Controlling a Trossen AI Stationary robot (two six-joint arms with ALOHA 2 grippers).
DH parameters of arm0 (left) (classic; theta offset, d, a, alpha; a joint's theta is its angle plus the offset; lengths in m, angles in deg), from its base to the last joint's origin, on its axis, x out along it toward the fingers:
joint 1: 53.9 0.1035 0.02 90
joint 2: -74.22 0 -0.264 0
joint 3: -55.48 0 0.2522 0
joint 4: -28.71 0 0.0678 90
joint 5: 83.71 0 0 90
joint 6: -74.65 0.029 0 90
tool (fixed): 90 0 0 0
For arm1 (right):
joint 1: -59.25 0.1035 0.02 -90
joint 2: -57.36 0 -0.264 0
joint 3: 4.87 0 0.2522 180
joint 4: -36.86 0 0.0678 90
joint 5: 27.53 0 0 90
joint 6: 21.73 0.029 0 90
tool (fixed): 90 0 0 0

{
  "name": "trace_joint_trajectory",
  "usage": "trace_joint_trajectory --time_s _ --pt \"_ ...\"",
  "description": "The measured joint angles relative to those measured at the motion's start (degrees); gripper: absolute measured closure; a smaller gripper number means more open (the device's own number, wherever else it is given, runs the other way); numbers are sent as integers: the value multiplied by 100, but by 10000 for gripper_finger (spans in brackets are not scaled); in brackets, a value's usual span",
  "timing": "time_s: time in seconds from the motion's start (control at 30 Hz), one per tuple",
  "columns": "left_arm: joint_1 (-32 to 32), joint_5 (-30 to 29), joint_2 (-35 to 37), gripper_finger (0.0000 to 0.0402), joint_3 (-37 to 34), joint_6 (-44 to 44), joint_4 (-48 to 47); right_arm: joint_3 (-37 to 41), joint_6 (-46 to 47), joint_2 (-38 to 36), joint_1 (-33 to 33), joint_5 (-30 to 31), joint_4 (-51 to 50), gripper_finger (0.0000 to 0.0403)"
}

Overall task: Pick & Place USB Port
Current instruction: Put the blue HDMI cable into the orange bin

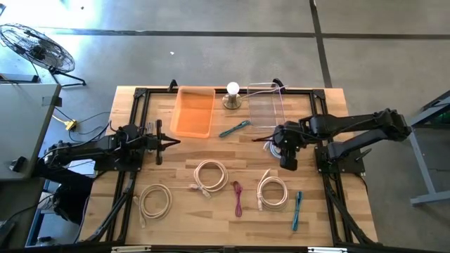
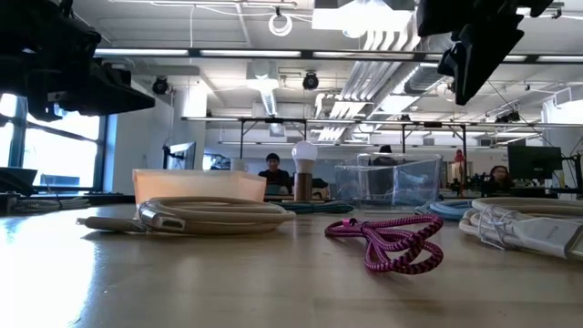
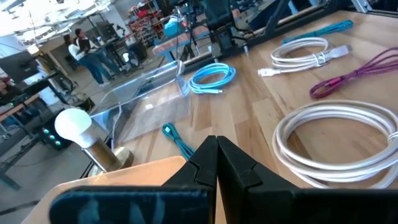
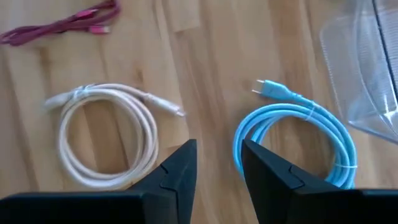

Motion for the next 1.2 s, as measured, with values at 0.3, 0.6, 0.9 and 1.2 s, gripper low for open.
trace_joint_trajectory --time_s 0.3,0.6,0.9,1.2 --pt "2 -2 2 401 -2 465 2 817 -161 0 -7 -807 282 272" --pt "1 -2 2 401 -2 539 -2 1580 -530 0 -578 -567 948 271" --pt "0 -73 2 401 -2 584 -12 1487 398 0 -883 754 1142 273" --pt "1 -298 2 401 -4 603 -28 1396 513 -2 -946 -500 1171 273"
